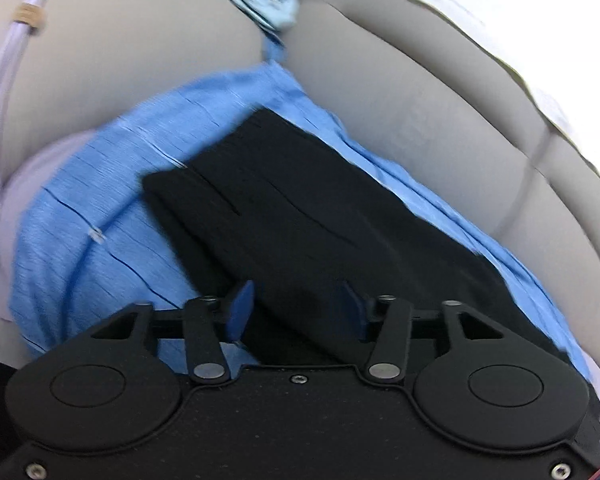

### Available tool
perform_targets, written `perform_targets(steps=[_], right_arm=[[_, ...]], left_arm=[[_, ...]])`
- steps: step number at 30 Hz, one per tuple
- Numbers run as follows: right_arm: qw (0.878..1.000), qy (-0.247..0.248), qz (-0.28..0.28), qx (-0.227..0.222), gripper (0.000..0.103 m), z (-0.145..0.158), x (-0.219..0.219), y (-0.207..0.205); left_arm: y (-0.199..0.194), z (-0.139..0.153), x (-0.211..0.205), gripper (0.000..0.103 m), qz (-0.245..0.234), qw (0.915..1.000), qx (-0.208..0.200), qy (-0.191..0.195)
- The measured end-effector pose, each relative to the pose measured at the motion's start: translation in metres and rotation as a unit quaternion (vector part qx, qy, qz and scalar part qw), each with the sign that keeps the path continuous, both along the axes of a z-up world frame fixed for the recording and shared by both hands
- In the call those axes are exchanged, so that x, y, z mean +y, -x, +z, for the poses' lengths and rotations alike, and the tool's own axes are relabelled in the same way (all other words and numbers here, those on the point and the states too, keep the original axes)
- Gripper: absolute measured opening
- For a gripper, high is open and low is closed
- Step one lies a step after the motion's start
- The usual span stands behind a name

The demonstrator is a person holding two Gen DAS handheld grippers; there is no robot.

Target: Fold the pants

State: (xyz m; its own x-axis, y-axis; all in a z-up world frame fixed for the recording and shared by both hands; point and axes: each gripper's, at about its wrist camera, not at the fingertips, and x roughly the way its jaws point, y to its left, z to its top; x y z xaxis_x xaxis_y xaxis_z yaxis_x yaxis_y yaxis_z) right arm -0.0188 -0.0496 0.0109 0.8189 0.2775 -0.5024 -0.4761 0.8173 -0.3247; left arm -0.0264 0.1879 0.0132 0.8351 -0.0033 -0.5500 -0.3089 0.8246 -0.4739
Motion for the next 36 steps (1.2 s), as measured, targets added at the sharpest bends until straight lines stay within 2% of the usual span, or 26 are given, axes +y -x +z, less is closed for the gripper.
perform_targets(steps=[3,6,8,9,10,12,17,19,20,21,22,25,27,30,32,35,36], right_arm=[[1.000,-0.003,0.005,-0.020,0.012,0.001,0.005,0.008],[1.000,-0.011,0.013,-0.020,0.010,0.003,0.005,0.015],[1.000,-0.012,0.016,-0.017,0.008,0.003,0.004,0.019],[1.000,-0.012,0.018,-0.015,0.007,0.003,0.005,0.020],[1.000,-0.012,0.019,-0.013,0.007,0.003,0.004,0.023],[1.000,-0.015,0.025,-0.010,0.006,0.004,0.004,0.029],[0.999,-0.007,0.050,-0.002,0.007,0.003,0.010,0.041],[0.998,0.004,0.057,0.012,0.010,-0.003,0.014,0.040],[0.998,0.007,0.060,0.021,0.016,-0.006,0.015,0.039],[0.998,0.010,0.060,0.023,0.024,-0.008,0.017,0.039],[0.998,0.009,0.059,0.016,0.037,-0.009,0.017,0.040],[0.998,0.004,0.066,0.019,0.049,-0.006,0.014,0.037],[0.997,-0.017,0.070,0.032,0.061,-0.001,0.006,0.034],[0.995,-0.057,0.069,0.050,0.068,0.011,-0.009,0.026],[0.994,-0.077,0.059,0.045,0.073,0.022,-0.019,0.019],[0.994,-0.100,0.034,0.020,0.086,0.037,-0.034,0.006],[0.994,-0.107,0.025,0.014,0.090,0.041,-0.038,-0.001]], left_arm=[[-0.007,-0.005,0.011,0.061,0.041,0.9991,-0.007,0.003],[-0.020,-0.012,0.025,0.059,0.062,0.9975,-0.007,0.033],[-0.024,-0.013,0.029,0.044,0.083,0.9955,-0.011,0.044],[-0.025,-0.012,0.029,0.017,0.100,0.9942,-0.007,0.038],[-0.026,-0.012,0.029,0.011,0.113,0.9932,-0.004,0.027],[-0.020,-0.008,0.029,0.010,0.125,0.9918,-0.018,0.016],[-0.006,0.009,0.017,0.009,0.137,0.9879,-0.031,-0.067],[-0.005,0.009,0.015,0.010,0.138,0.9866,-0.020,-0.084],[-0.007,0.006,0.015,0.010,0.137,0.9865,-0.009,-0.089],[-0.009,0.003,0.016,0.011,0.135,0.9867,0.005,-0.090],[-0.012,0.000,0.017,0.012,0.134,0.9867,0.015,-0.090],[-0.013,-0.004,0.018,0.022,0.135,0.9856,0.029,-0.098],[-0.011,-0.003,0.018,0.028,0.140,0.9838,0.035,-0.107],[-0.006,-0.001,0.024,0.033,0.144,0.9846,0.035,-0.094],[-0.001,0.003,0.027,0.035,0.146,0.9852,0.026,-0.085],[0.007,0.012,0.029,0.058,0.150,0.9850,0.004,-0.085],[0.008,0.013,0.030,0.070,0.149,0.9856,-0.003,-0.080]])
